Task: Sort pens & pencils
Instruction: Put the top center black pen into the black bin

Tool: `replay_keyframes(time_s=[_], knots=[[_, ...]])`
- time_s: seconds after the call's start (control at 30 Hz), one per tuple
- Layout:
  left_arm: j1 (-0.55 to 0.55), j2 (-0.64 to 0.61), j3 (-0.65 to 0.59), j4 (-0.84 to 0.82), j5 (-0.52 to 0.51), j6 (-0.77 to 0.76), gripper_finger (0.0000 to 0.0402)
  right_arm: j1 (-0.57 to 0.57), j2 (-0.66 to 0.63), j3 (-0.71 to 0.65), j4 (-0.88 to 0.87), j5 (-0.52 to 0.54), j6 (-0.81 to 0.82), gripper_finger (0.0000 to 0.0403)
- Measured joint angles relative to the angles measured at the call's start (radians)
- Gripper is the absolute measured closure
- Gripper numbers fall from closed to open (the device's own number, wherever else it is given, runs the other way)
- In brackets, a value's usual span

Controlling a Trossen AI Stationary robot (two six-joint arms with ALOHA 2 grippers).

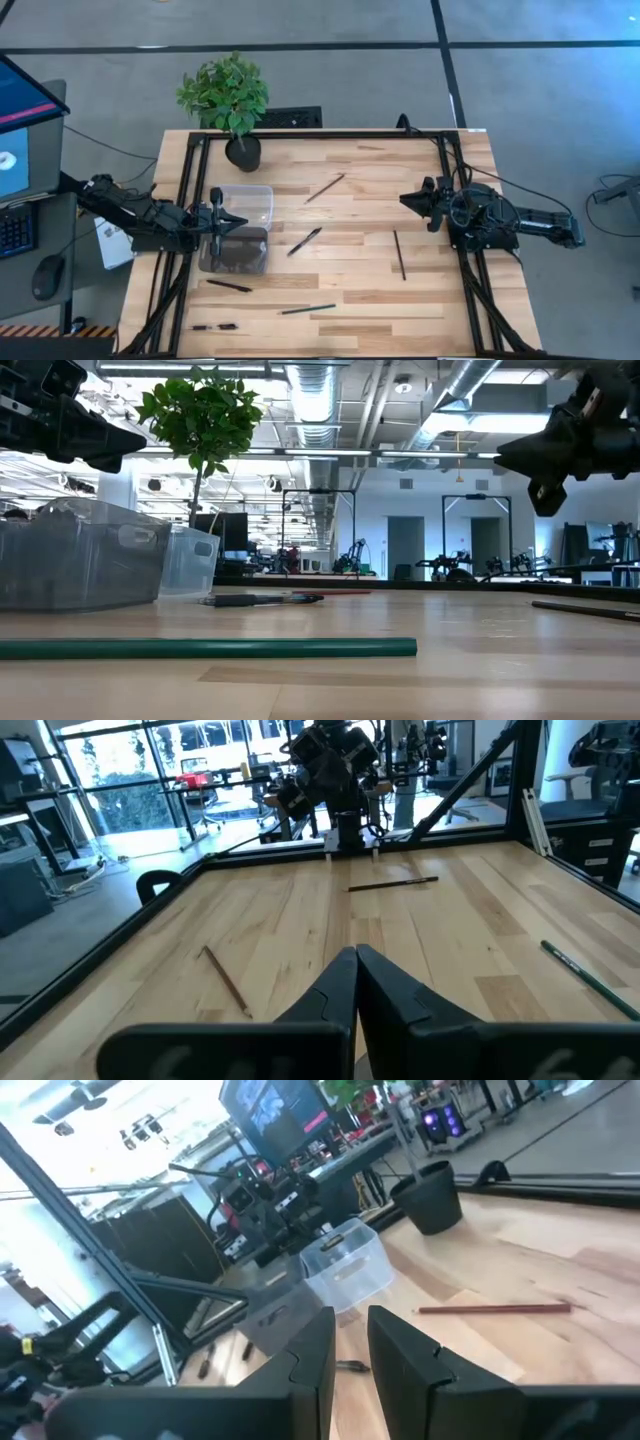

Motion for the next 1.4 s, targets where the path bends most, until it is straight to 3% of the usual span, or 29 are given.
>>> replay_keyframes(time_s=[0.57, 0.7, 0.93, 1.13, 1.4], knots=[[0.000, 0.000, -0.001, 0.013, -0.002, 0.017, 0.0401, -0.032, 0.000, 0.000, -0.001, 0.054, -0.063, 0.0308], [0.000, 0.000, -0.001, 0.013, -0.003, 0.013, 0.0401, -0.032, 0.000, 0.000, 0.028, 0.053, -0.151, 0.0267], [0.000, 0.000, -0.001, 0.014, -0.004, -0.017, 0.0401, -0.030, 0.006, 0.021, 0.117, 0.019, -0.440, 0.0183], [0.000, 0.000, -0.001, 0.015, -0.004, -0.060, 0.0401, -0.030, 0.208, 0.154, 0.010, -0.055, -0.503, 0.0161], [0.000, 0.000, -0.001, 0.015, -0.004, -0.038, 0.0401, 0.025, 0.673, 0.384, -0.007, -0.058, -0.655, 0.0163]])
